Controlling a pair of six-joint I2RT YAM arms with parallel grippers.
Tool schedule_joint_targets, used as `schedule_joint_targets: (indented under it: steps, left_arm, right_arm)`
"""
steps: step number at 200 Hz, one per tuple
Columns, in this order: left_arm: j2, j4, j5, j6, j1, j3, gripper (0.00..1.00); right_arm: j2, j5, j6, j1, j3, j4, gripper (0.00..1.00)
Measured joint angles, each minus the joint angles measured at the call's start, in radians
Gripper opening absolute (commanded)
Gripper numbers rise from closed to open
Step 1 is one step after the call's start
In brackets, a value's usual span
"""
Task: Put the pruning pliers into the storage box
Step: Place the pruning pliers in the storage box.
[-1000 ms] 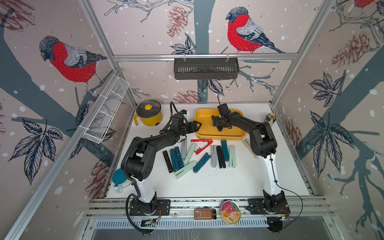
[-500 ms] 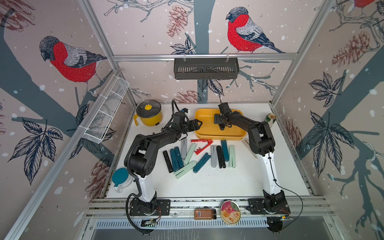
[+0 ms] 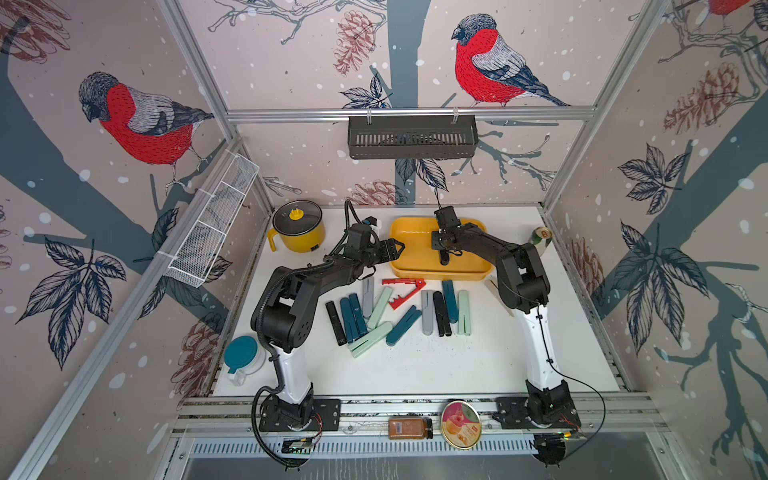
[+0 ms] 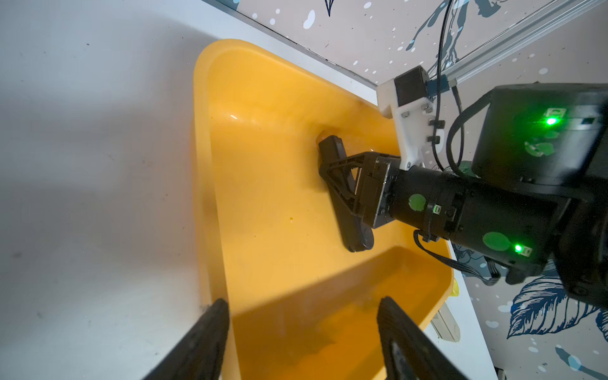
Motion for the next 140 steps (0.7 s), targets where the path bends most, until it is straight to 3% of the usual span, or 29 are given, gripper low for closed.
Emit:
schedule_joint_targets:
  steps: [35, 59, 65, 77, 103, 140]
  left_arm:
    - [0.022, 0.018, 0.025, -0.025, -0.005, 0.008, 0.54]
    - [0.037, 0.031, 0.041, -0.05, -0.023, 0.016, 0.56]
    - [0.037, 0.031, 0.041, -0.05, -0.027, 0.016, 0.58]
    - [0.035, 0.033, 0.04, -0.052, -0.033, 0.014, 0.61]
    - [0.016, 0.026, 0.022, -0.051, -0.034, -0.007, 0.66]
    - [0.006, 0.014, 0.006, -0.042, -0.034, 0.002, 0.69]
  right_arm:
    - [0.0, 0.013, 0.046, 0.0, 0.016, -0.045, 0.0]
    - [0.009, -0.002, 0.073, -0.001, 0.037, -0.051, 0.01]
    - [0.014, -0.01, 0.077, -0.003, 0.046, -0.051, 0.09]
    - [0.022, -0.029, 0.093, -0.007, 0.061, -0.049, 0.35]
    - [0.023, -0.061, 0.104, -0.013, 0.066, -0.044, 0.66]
    - [0.001, -0.087, 0.121, -0.019, 0.048, -0.043, 0.92]
